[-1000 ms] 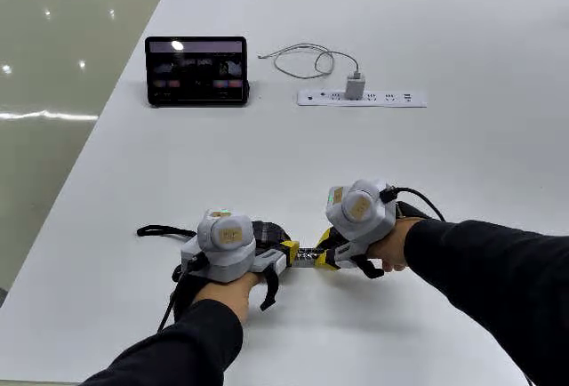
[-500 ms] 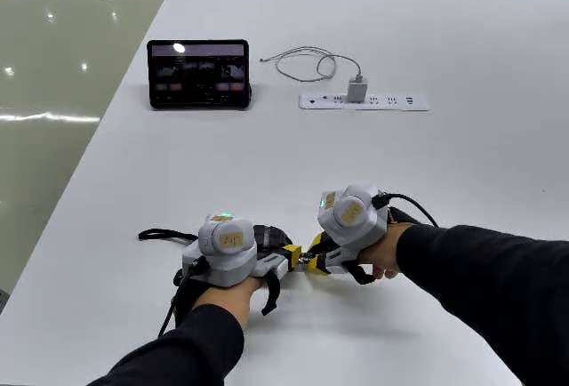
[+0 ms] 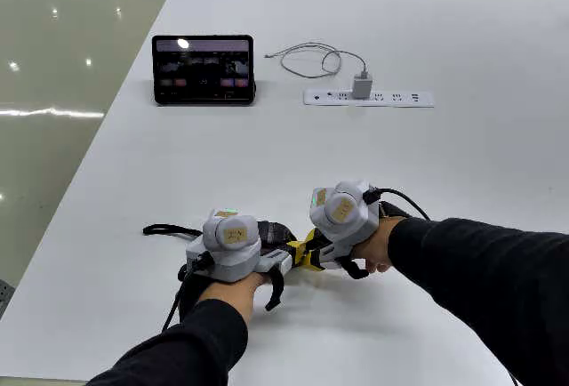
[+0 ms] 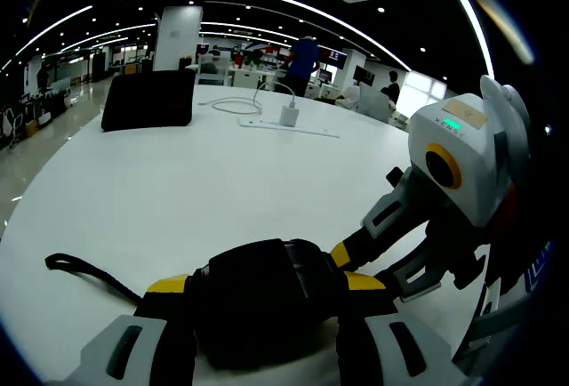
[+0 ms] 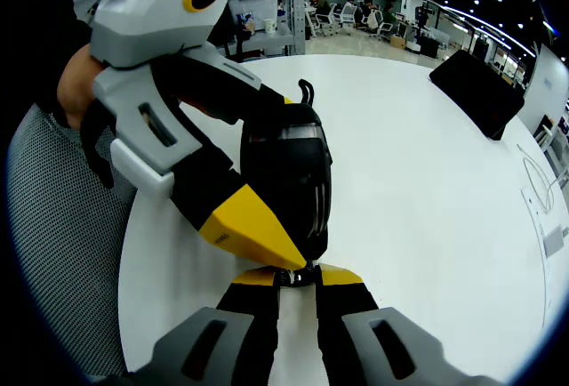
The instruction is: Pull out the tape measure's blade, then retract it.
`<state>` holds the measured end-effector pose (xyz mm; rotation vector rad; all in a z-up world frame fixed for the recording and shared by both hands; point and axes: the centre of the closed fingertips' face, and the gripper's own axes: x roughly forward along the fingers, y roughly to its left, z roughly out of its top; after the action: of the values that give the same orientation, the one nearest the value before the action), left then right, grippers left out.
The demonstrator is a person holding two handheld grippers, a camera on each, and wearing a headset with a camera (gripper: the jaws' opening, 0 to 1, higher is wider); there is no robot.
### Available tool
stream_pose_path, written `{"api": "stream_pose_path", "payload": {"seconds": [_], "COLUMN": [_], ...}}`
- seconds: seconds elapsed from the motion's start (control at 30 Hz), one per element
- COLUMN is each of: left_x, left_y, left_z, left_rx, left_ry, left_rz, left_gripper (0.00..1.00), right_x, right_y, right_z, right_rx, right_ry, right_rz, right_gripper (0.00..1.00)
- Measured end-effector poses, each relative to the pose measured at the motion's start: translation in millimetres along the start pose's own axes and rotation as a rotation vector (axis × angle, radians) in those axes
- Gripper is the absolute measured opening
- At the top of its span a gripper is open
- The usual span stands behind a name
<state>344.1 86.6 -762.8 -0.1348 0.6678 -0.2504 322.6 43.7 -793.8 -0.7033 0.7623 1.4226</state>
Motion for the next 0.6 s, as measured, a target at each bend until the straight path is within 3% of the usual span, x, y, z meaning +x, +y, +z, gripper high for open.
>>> {"api": "stream_pose_path", "payload": {"seconds": [0.6], "left_x": [0.2], "left_y": [-0.2], "left_z": [0.0], "left_rx": [0.002], "left_ry": [0.001], "left_rz": [0.001], "left_gripper": [0.60], "right_x": [2.2], "right_y": [-0.6], "right_z": [-2.1], "right_rx": [0.000], "right_ry": [-0.002], "right_rz": [0.002], "right_gripper": [0.11]}}
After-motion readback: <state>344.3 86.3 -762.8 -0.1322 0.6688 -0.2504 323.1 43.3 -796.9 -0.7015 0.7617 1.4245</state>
